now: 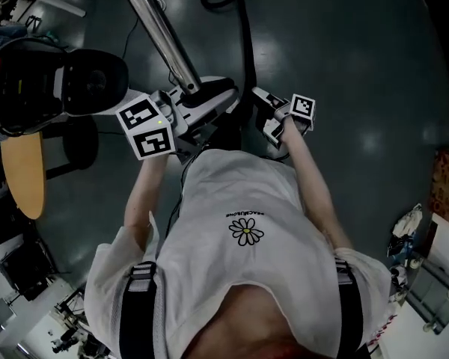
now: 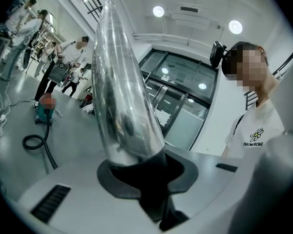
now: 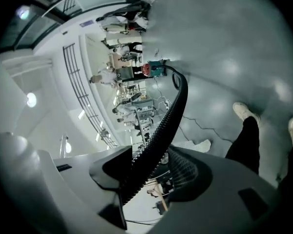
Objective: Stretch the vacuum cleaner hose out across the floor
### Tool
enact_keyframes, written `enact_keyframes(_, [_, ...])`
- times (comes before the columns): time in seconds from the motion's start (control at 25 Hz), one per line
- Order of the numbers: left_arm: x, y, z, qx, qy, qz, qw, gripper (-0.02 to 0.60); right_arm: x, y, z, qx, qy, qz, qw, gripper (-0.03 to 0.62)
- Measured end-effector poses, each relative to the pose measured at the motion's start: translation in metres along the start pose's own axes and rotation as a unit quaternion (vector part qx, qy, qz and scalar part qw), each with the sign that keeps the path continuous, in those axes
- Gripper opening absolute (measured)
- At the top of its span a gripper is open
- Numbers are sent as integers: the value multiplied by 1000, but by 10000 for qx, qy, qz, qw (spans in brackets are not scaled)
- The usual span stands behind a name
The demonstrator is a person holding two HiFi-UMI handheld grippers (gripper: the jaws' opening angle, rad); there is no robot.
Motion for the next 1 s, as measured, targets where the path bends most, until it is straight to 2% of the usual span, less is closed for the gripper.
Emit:
enact_keyframes(0.2, [-34,-30,3,0,1,296,9996,81,-9,-8,-28,-294,481,453,9974,215])
enact_keyframes(0.28, [-46,-41,9,-33,-39,447,9990,81,-13,-5,-32,-347,854,770,9928,214])
enact_keyframes(0.36, [-58,-50,14,-118,-57,575,9983,80,-19,-5,-34,-265,1164,1127,9864,214])
enact_keyframes(0.52, [-79,-44,8,-312,-85,620,9976,80,-16,-22,-31,-1,1345,1486,9797,215])
enact_keyframes(0.6, [-85,-41,3,-353,-106,550,9978,78,-6,-35,-28,-35,1618,1856,9692,215])
enact_keyframes(0.68, [-90,-47,-1,-401,-111,449,9981,77,11,-55,-24,214,2200,2245,9491,215])
enact_keyframes(0.72, [-93,-51,-2,-441,-108,397,9982,77,22,-64,-22,412,2472,2306,9402,215])
enact_keyframes(0.76, [-95,-55,-3,-492,-97,349,9981,77,30,-71,-20,542,2609,2248,9373,215])
enact_keyframes(0.84, [-99,-59,-8,-610,-57,294,9977,75,30,-70,-20,402,2498,2004,9465,215])
enact_keyframes(0.88, [-101,-60,-13,-678,-50,272,9973,75,25,-66,-23,132,2376,1974,9510,215])
enact_keyframes(1.0, [-105,-61,-23,-905,-51,89,9958,75,14,-50,-41,-723,2168,1950,9538,213])
Point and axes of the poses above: the fingertips, and each gripper's own axes: z forward along the fingers, x to its left, y out of its top, the point moved 5 cm from there along -z, backward along the fingers, and after that the axes turned 11 degrees about y, right-handed, at the moved point
